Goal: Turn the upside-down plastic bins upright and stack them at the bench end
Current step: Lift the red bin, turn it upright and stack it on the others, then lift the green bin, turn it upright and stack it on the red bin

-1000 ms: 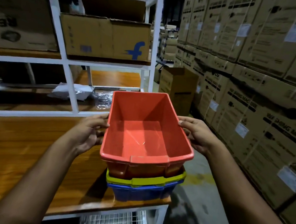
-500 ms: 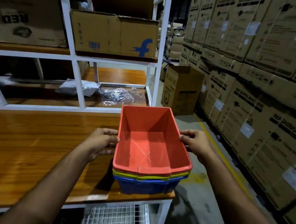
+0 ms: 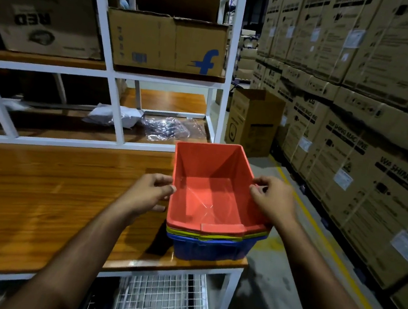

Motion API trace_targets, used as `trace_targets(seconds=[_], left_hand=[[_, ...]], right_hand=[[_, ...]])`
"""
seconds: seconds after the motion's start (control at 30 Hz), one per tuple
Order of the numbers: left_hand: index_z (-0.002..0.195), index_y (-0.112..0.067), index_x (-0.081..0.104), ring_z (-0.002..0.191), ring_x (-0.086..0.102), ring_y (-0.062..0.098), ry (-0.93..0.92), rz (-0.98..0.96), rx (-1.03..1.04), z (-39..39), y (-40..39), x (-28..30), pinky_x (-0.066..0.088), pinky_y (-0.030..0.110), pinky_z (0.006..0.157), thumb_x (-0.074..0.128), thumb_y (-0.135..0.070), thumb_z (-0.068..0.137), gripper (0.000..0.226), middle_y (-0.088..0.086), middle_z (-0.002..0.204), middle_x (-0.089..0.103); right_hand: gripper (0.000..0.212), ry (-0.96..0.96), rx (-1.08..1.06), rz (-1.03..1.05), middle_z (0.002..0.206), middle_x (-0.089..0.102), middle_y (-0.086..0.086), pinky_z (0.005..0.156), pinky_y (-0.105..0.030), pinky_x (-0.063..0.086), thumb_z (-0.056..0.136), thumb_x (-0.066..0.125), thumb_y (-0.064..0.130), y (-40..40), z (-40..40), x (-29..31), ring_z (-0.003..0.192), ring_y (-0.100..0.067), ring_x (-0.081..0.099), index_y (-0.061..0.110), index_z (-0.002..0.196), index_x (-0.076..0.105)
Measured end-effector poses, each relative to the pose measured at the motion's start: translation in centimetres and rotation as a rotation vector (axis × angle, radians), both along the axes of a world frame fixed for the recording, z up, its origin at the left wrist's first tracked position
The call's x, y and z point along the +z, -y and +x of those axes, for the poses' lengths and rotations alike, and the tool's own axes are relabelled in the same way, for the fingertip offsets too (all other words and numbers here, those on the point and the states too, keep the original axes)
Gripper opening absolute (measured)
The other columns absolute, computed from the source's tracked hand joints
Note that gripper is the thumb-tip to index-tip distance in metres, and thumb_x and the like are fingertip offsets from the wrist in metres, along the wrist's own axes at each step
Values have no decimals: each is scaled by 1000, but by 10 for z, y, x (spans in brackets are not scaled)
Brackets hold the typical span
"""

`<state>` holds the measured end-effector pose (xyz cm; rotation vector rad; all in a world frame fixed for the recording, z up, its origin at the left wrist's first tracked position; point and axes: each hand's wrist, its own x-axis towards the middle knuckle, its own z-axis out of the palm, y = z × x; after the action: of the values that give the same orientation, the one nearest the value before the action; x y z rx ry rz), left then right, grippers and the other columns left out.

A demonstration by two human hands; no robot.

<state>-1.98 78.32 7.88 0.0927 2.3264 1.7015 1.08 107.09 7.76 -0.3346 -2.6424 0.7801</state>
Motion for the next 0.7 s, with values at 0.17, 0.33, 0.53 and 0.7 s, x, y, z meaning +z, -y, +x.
trace_targets(seconds=[0.17,0.33,0.53,0.7], left_hand=[[136,-20,54,111,62,13,-376,-405,-1,26,25,1,52,32,87,64,-27,92,46,-6,129,60],[137,-16,54,123,52,25,-600,-708,14,53,89,-1,36,28,100,60,-27,93,46,7,133,60],[146,-18,41,133,41,27,-431,-883,156,75,219,-29,36,39,107,54,-34,95,55,7,144,50],[144,-16,43,137,41,28,-388,-1001,262,93,350,-51,37,46,108,51,-32,96,51,8,144,51]], right_hand=[[36,-123,163,120,112,69,-1,92,-40,49,86,59,35,60,26,-1,105,-22,60,21,118,68],[38,-110,391,198,113,69,-5,89,-42,49,86,55,35,143,30,-6,105,-29,59,18,118,66],[41,-58,568,325,122,65,-4,95,-42,43,88,50,39,283,22,-24,117,-27,53,18,122,62],[51,25,670,374,139,55,-3,102,-42,38,93,47,43,416,5,-46,128,-25,45,19,138,50]])
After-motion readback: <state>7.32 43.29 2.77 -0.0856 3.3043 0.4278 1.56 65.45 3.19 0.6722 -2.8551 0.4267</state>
